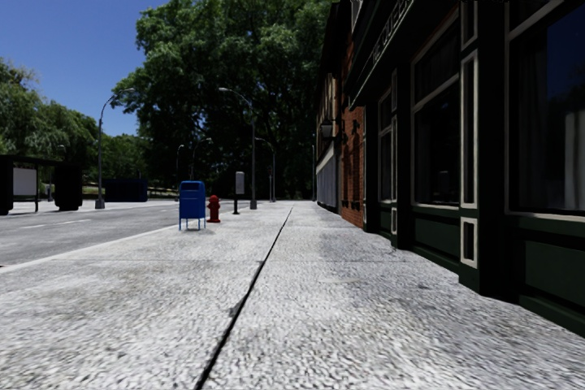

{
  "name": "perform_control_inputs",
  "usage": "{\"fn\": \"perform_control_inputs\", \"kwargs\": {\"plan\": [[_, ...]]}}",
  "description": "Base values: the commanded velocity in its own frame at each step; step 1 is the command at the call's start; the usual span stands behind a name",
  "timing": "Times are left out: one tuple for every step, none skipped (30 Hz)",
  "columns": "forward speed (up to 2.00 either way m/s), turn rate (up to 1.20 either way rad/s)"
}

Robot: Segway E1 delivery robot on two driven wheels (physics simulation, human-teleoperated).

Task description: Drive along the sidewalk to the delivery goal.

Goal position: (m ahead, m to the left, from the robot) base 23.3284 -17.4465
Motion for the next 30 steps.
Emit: {"fn": "perform_control_inputs", "kwargs": {"plan": [[2.00,0.00],[2.00,0.00],[2.00,0.00],[2.00,0.00],[2.00,0.00],[2.00,-0.11],[2.00,-0.22],[2.00,-0.24],[2.00,-0.28],[2.00,-0.30],[2.00,-0.30],[2.00,-0.30],[2.00,-0.31],[2.00,-0.31],[2.00,-0.31],[2.00,-0.31],[2.00,-0.32],[2.00,-0.32],[2.00,-0.32],[2.00,-0.32],[2.00,-0.32],[2.00,-0.29],[2.00,0.00],[2.00,0.00],[2.00,0.00],[2.00,0.00],[2.00,0.00],[2.00,0.00],[2.00,0.00],[2.00,0.00]]}}
